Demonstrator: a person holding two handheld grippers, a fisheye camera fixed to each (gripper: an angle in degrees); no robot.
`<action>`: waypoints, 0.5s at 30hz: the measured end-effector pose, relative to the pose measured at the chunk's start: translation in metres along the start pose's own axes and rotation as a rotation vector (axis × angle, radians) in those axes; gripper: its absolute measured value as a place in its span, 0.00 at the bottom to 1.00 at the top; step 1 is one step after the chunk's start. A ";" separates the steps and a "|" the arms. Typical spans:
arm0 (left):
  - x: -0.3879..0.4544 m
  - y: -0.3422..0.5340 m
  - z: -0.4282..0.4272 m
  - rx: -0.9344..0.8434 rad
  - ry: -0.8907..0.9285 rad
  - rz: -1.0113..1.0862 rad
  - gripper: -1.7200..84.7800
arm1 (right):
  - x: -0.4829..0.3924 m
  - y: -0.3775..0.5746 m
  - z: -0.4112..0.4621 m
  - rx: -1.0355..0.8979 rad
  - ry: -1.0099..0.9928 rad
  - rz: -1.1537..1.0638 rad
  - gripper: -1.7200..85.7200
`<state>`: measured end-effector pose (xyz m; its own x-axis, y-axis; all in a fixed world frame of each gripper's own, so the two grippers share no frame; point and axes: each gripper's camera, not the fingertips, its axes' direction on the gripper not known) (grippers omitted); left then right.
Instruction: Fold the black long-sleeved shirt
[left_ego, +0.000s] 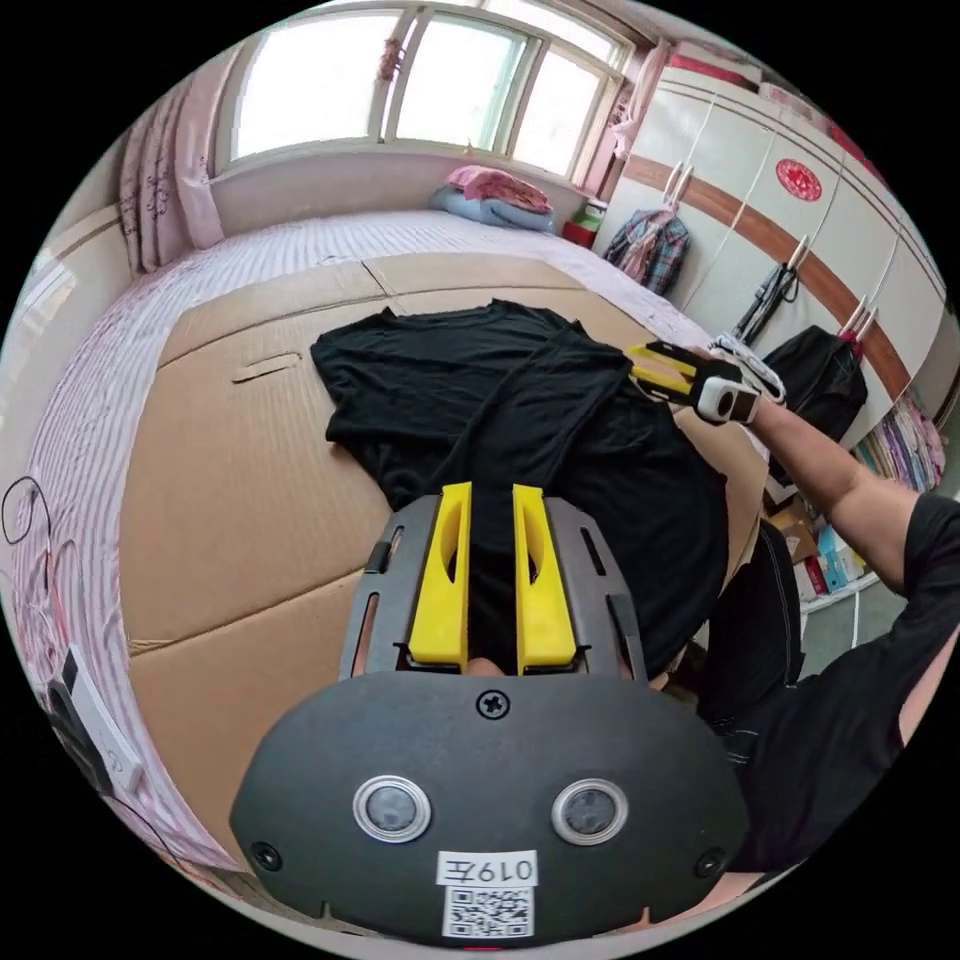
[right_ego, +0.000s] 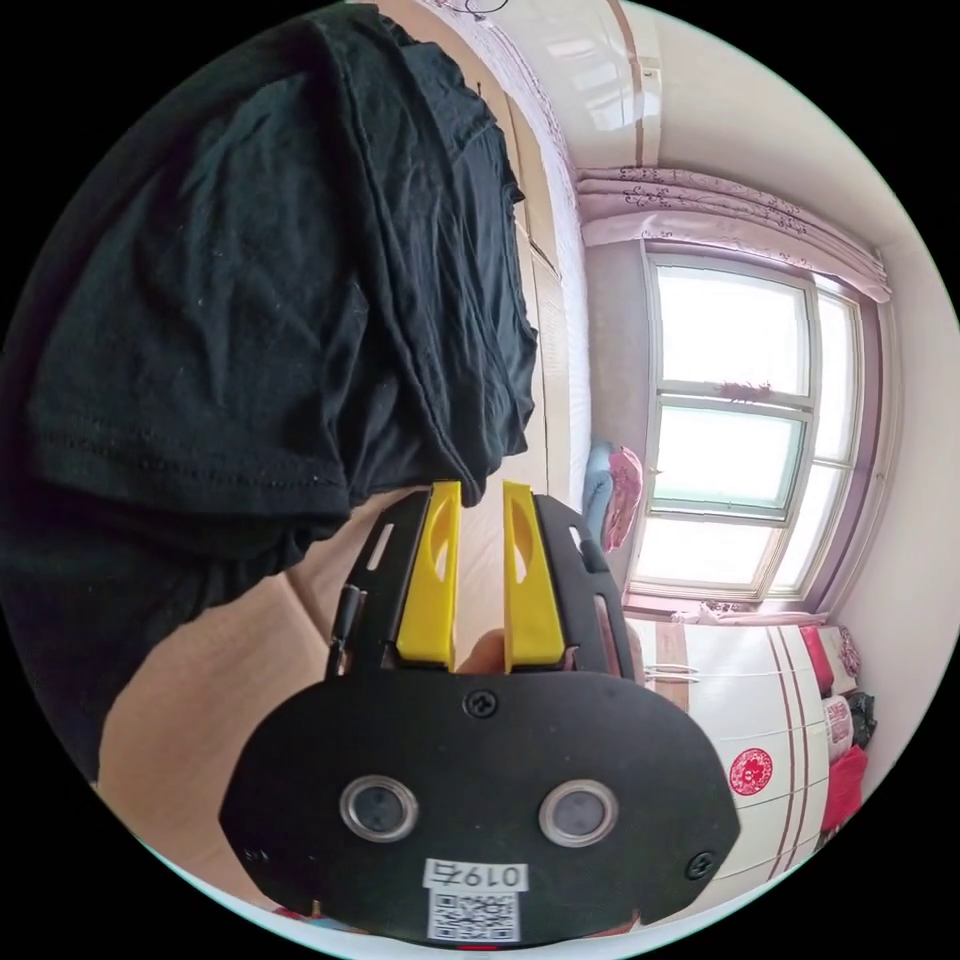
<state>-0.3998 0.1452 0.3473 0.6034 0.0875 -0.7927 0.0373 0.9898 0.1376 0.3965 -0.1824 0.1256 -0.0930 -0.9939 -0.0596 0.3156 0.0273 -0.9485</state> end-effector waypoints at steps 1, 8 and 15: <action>-0.005 -0.001 0.000 -0.003 -0.011 -0.024 0.09 | -0.002 0.001 0.000 -0.009 -0.005 -0.006 0.10; -0.014 -0.024 0.037 -0.186 -0.092 -0.002 0.11 | -0.021 0.001 -0.006 0.021 -0.030 -0.018 0.09; -0.004 -0.023 0.047 -0.242 -0.135 0.052 0.08 | -0.040 -0.006 -0.010 0.047 -0.004 -0.059 0.05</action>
<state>-0.3658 0.1171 0.3750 0.7004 0.1392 -0.7000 -0.1783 0.9838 0.0173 0.3892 -0.1423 0.1310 -0.1090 -0.9940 -0.0029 0.3535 -0.0360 -0.9347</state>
